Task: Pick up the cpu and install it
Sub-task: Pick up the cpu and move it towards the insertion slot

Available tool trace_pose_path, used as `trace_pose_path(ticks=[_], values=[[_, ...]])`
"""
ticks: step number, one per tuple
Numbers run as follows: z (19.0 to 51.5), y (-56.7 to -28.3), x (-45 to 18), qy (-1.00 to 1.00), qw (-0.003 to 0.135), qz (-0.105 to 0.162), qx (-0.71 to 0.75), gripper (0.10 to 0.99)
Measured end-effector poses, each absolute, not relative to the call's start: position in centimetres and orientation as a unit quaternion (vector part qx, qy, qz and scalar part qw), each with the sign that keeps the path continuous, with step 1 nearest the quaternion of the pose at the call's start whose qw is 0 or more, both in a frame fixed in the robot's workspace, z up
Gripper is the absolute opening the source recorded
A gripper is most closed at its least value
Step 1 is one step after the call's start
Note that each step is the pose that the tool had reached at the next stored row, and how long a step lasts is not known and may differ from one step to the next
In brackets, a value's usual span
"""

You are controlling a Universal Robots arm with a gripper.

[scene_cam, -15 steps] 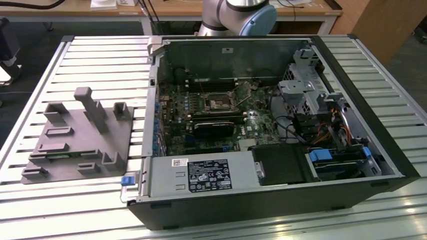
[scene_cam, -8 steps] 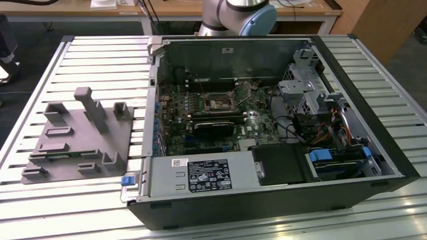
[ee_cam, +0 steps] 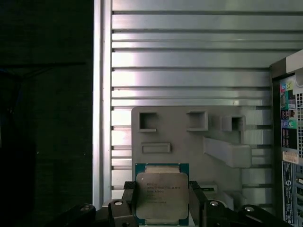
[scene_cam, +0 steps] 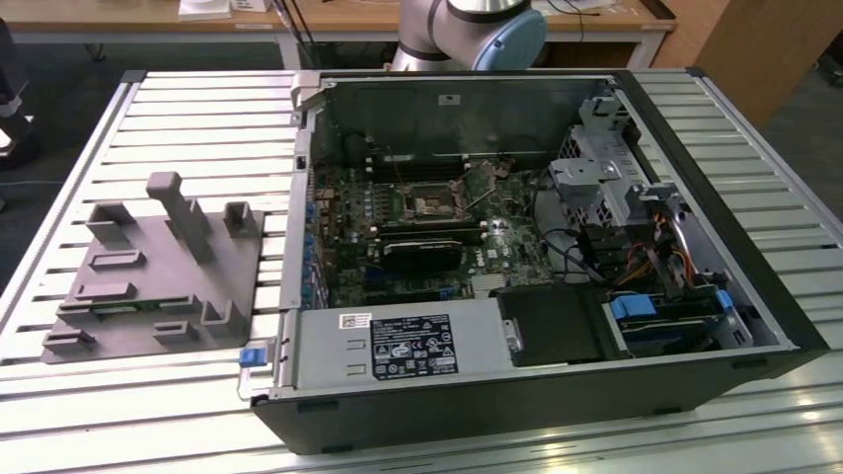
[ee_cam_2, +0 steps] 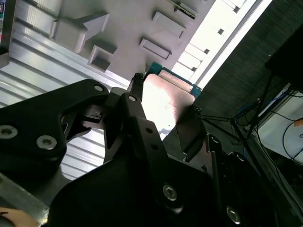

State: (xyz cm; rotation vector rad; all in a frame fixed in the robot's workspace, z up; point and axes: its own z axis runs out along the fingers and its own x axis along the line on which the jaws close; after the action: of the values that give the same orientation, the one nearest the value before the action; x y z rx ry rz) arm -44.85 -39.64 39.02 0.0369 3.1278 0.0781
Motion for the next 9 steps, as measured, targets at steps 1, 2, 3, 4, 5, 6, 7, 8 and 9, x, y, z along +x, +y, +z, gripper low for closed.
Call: trace_pose_path(ticks=[1, 2, 3, 4, 5, 6, 7, 8, 9], values=[[39.2, -39.6, -44.8, 1.000, 0.006, 0.025, 0.012, 0.533], [39.3, -39.6, -44.8, 1.000, 0.006, 0.025, 0.012, 0.533], [39.4, -39.6, -44.8, 1.000, 0.006, 0.025, 0.012, 0.533], [39.6, -39.6, -44.8, 1.000, 0.006, 0.025, 0.012, 0.533], [39.7, -39.6, -44.9, 1.000, 0.006, 0.025, 0.012, 0.533], [39.9, -39.6, -44.9, 1.000, 0.006, 0.025, 0.012, 0.533], [40.0, -39.6, -44.9, 1.000, 0.006, 0.025, 0.012, 0.533], [40.2, -39.5, -44.8, 1.000, 0.006, 0.025, 0.012, 0.533], [40.3, -39.5, -44.8, 1.000, 0.006, 0.025, 0.012, 0.533]])
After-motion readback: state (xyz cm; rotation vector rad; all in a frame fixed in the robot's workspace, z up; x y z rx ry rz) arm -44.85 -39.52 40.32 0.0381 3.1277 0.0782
